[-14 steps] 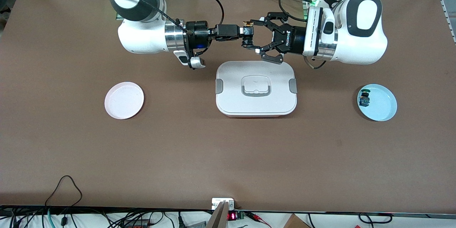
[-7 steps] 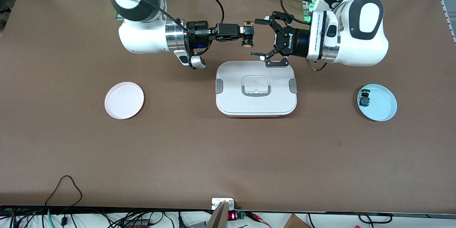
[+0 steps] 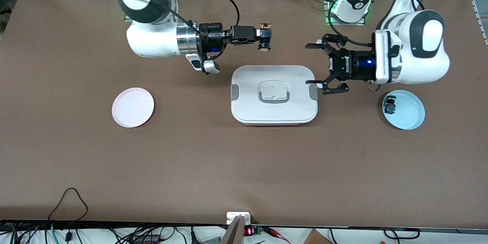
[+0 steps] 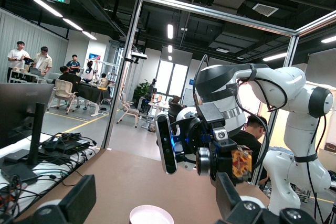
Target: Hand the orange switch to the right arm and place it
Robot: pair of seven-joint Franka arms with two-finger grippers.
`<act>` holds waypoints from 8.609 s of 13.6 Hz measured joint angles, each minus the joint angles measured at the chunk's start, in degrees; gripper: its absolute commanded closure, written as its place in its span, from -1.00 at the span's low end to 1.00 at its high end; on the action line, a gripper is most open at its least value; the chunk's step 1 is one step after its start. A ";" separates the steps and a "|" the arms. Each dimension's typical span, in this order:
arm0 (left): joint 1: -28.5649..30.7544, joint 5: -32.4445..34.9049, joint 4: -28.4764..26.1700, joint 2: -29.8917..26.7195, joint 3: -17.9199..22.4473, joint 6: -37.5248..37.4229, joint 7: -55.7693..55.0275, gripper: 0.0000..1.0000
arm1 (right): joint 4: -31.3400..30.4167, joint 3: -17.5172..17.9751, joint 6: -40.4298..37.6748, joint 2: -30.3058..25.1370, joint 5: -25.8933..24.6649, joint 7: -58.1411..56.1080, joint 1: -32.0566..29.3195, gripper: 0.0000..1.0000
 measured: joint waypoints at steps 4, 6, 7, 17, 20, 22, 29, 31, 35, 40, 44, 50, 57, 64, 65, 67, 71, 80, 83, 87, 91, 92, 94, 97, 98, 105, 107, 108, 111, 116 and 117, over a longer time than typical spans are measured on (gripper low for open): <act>8.81 8.89 0.90 1.29 0.20 -9.95 0.04 -1.00 | -0.19 -0.40 -1.55 -0.07 -0.06 -0.08 -2.37 1.00; 11.57 14.70 3.26 4.64 0.25 -14.46 0.07 -1.00 | -1.22 -0.53 -4.53 -0.10 -0.47 -0.56 -4.83 1.00; 12.05 16.81 4.82 6.60 0.27 -15.79 0.10 -1.00 | -1.80 -0.64 -6.63 -0.11 -1.22 -1.25 -6.51 1.00; -11.28 19.56 12.24 6.47 30.92 -16.81 -0.25 -1.00 | -3.83 -5.64 -20.13 -0.18 -32.49 -7.61 -19.97 1.00; -17.31 23.32 12.29 0.76 40.65 -15.16 -0.54 -1.00 | -6.66 -8.73 -20.22 -0.15 -46.22 -15.00 -20.69 1.00; -19.85 29.73 12.30 -2.49 43.74 -12.37 -3.16 -1.00 | -7.97 -11.24 -20.20 -0.08 -57.44 -20.98 -21.30 1.00; -26.57 58.14 13.31 -12.75 46.31 -8.34 -39.37 -1.00 | -9.62 -11.79 -10.87 0.19 -92.70 -34.96 -22.05 1.00; -28.98 66.35 14.98 -14.61 46.47 -8.16 -50.80 -1.00 | -12.49 -11.79 -3.45 0.48 -98.43 -42.31 -21.93 1.00; -31.07 79.51 17.22 -14.84 46.42 -7.89 -66.86 -1.00 | -16.49 -11.78 7.34 1.27 -104.41 -56.14 -21.82 1.00; -31.94 84.51 17.37 -14.37 44.20 -8.16 -87.32 -1.00 | -18.89 -11.73 16.08 2.67 -104.82 -63.39 -21.44 1.00; -32.39 85.00 17.68 -14.36 43.23 -12.35 -106.40 -1.00 | -20.02 -11.60 19.99 4.51 -105.01 -63.60 -19.38 1.00; -32.19 90.91 17.76 -14.01 43.93 -13.15 -108.17 -1.00 | -23.13 -11.59 27.64 6.59 -106.89 -67.79 -19.24 1.00; -32.55 91.08 17.88 -13.73 41.93 -13.30 -105.34 -1.00 | -26.19 -11.59 35.56 9.66 -106.95 -69.25 -19.24 1.00; -31.63 91.08 20.30 -11.15 41.40 -13.56 -105.41 -1.00 | -26.38 -11.59 35.92 9.79 -106.96 -69.23 -19.23 -1.00; -31.62 91.08 20.39 -11.12 41.38 -13.67 -105.41 -1.00 | -26.34 -11.59 35.86 9.46 -106.96 -69.21 -19.23 -1.00; -31.61 91.08 20.41 -11.05 41.38 -13.83 -105.42 -1.00 | -26.08 -11.59 34.13 8.03 -106.95 -68.87 -19.23 -1.00; -31.66 91.08 20.42 -10.77 40.97 -13.89 -105.48 -1.00 | -23.72 -11.59 27.93 2.77 -106.94 -66.82 -19.20 -1.00; -29.68 91.08 20.44 -10.34 41.57 -15.80 -105.55 -1.00 | -0.65 -11.64 -5.36 -3.22 -106.83 -48.33 -19.17 -1.00; -29.55 91.08 20.44 -10.30 41.52 -15.84 -105.55 -1.00 | 1.13 -11.60 -8.75 -4.65 -106.81 -29.92 -18.61 -1.00; -29.56 91.08 20.44 -10.29 41.25 -15.85 -105.55 -1.00 | 1.23 -11.57 -15.35 -5.11 -106.82 -6.55 -17.93 -1.00; -29.60 91.08 20.47 -10.29 40.76 -15.88 -105.55 -1.00 | 6.25 -11.60 -25.14 -5.23 -107.10 4.31 -17.72 -1.00; -29.64 91.08 20.48 -10.29 40.61 -15.88 -105.55 -1.00 | 8.52 -11.76 -26.62 -5.34 -107.49 5.00 -18.01 -1.00; -29.69 91.08 20.52 -10.29 40.50 -15.88 -105.55 -1.00 | 12.29 -11.81 -27.45 -5.79 -109.01 5.45 -20.54 -1.00; -29.70 91.08 20.53 -10.29 40.50 -15.88 -105.55 -1.00 | 15.79 -7.15 -26.81 -5.98 -109.17 5.45 -29.43 -1.00; -29.69 91.08 20.54 -10.29 40.52 -15.88 -105.55 -1.00 | 16.33 -4.50 -26.34 -5.98 -109.17 5.45 -32.94 -1.00; -29.63 91.08 20.58 -10.29 40.60 -16.60 -105.55 -1.00 | 7.59 -1.91 -17.79 -10.47 -109.16 5.41 -36.82 -1.00; -29.63 91.08 20.58 -10.29 40.60 -16.66 -105.55 -1.00 | 5.69 -1.91 -16.76 -12.59 -108.86 5.47 -36.86 -1.00; -29.63 91.08 20.58 -10.29 40.59 -16.74 -105.55 -1.00 | 5.76 -1.91 -16.86 -13.19 -108.18 5.49 -36.88 -1.00; -29.63 91.08 20.58 -10.29 40.58 -16.79 -105.55 -1.00 | 7.15 -1.90 -19.02 -13.57 -106.95 5.49 -36.96 -1.00; -29.81 91.08 20.61 -10.29 40.44 -16.87 -105.55 -1.00 | 7.56 -1.90 -20.48 -13.01 -107.03 5.49 -37.31 -1.00; -29.82 91.08 20.63 -10.29 40.44 -17.11 -105.55 -1.00 | 7.58 -1.85 -20.67 -13.01 -107.03 5.49 -37.31 -1.00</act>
